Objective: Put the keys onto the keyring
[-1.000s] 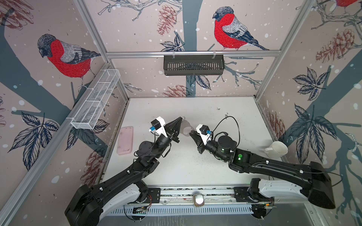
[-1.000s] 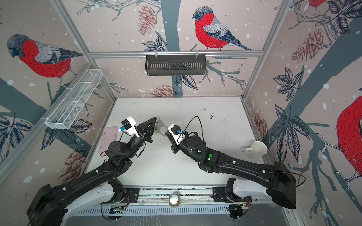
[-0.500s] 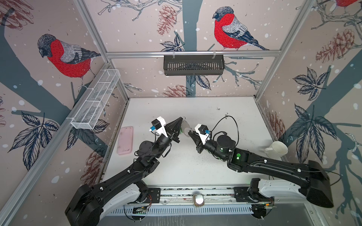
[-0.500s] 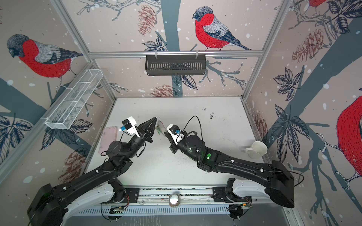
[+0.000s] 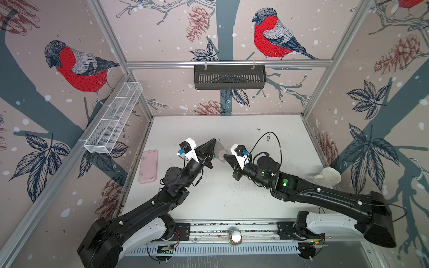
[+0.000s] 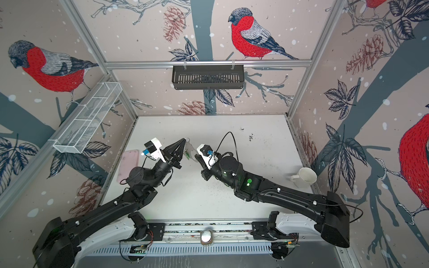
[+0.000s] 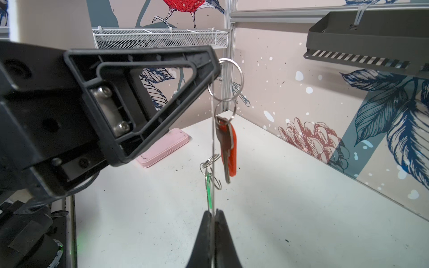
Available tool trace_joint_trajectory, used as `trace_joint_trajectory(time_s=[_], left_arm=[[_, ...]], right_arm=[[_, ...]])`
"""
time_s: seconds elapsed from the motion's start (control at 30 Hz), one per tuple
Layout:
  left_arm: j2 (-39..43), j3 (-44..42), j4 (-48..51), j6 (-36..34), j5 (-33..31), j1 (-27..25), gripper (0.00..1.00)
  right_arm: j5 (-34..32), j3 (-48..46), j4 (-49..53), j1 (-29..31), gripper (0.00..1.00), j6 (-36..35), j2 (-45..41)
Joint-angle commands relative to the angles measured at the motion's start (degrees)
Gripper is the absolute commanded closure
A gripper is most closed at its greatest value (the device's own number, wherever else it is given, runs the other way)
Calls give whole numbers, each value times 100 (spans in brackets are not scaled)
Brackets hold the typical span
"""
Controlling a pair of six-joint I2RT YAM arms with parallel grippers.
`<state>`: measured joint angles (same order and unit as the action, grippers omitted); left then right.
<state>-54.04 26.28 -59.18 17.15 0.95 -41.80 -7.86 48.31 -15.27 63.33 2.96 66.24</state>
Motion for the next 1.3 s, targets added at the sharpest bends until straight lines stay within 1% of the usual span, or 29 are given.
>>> trace_joint_trajectory(time_s=[0.0,0.17,0.33,0.43,0.63,0.77,0.9,0.97,1.13,1.2,1.27], left_arm=[[10,15,-30,8,-124,-1,100],[8,-25,152,93,-555,3,100],[8,-21,535,188,-1155,2,79],[41,47,889,149,-1527,2,73],[255,96,1499,-57,-2045,5,71],[328,214,2042,-202,-2165,5,71],[192,505,2906,-303,-2134,8,71],[87,622,3199,-347,-1977,5,71],[-283,906,3824,-422,-1356,6,71],[-381,923,3852,-448,-1058,5,71],[-457,907,3765,-485,-635,1,72]], right_arm=[[162,249,501,-29,100,285,27],[541,565,1245,-60,100,571,29],[915,971,1998,-249,100,940,112],[1135,1337,2590,-453,100,1163,276],[1297,1948,3803,-910,100,1420,878],[1530,2109,4227,-1228,100,1530,1165],[1829,2154,4305,-1581,100,1668,1328],[2093,2106,4219,-1840,100,1832,1407],[3007,2072,4087,-2672,100,2281,1716],[3141,2155,4216,-2860,100,2218,1916],[3105,2363,4548,-3003,100,2118,2176]])
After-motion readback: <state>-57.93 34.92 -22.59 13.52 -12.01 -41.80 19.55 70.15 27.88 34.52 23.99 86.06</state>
